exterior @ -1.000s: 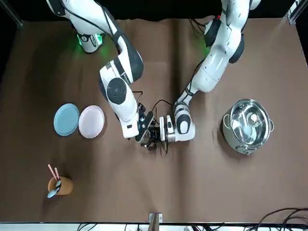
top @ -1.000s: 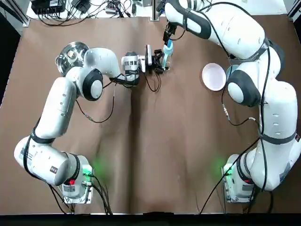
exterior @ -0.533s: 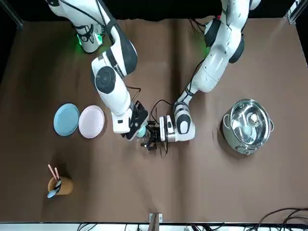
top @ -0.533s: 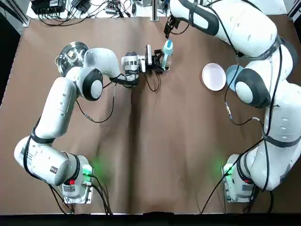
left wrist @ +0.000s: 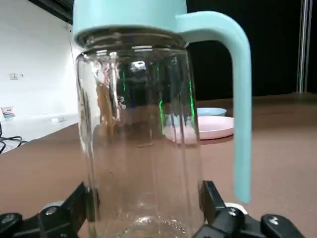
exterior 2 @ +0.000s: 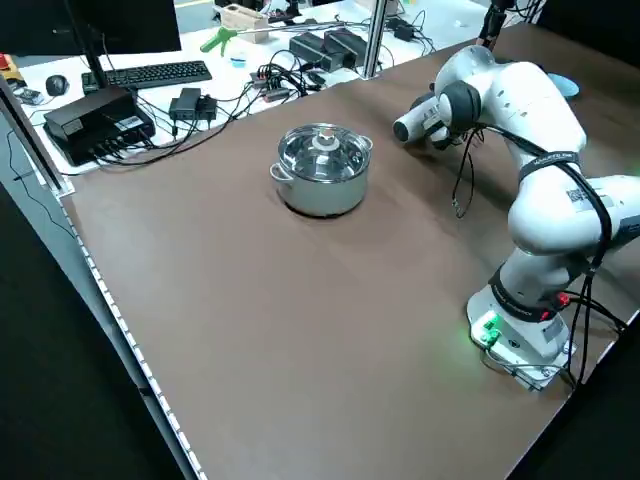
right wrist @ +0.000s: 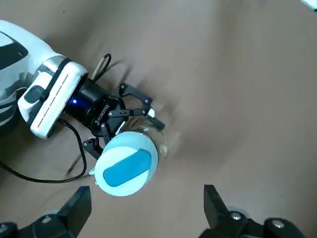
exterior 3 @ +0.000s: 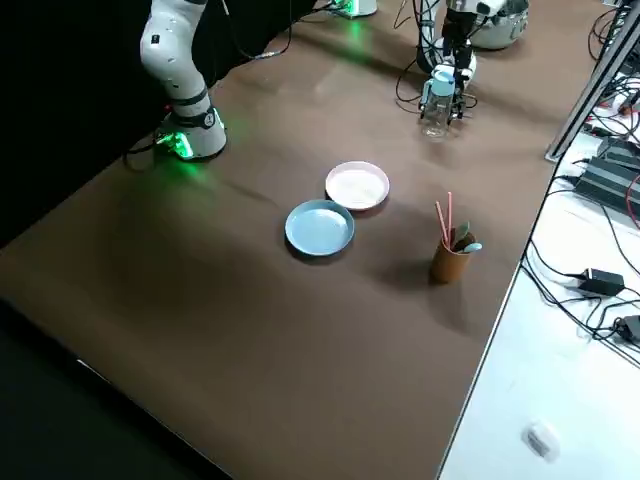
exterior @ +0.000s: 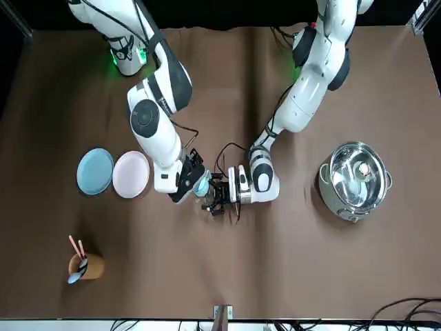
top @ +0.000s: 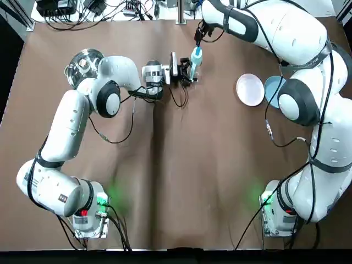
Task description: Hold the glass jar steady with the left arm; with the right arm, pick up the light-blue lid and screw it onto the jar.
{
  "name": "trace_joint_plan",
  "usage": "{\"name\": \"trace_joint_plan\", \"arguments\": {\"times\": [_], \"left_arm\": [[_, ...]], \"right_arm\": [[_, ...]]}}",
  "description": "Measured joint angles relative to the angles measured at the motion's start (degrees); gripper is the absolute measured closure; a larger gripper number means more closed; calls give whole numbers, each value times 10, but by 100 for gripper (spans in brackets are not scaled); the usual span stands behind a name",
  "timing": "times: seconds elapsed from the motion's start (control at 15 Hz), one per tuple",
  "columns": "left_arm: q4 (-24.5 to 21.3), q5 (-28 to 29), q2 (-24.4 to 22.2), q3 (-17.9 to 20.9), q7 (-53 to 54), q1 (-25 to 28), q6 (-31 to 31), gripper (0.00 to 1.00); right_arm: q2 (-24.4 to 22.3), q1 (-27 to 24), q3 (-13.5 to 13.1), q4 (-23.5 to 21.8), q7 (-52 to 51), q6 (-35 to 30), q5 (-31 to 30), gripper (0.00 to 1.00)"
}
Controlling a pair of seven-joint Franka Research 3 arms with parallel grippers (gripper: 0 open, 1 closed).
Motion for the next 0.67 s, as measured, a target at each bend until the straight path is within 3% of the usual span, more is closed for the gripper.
{"name": "trace_joint_plan", "arguments": {"times": [0.67], "left_arm": [[0,0,0,0,0,0,0,7]], "right_arm": [[38,5,4,-10,27,26,5,0]]}}
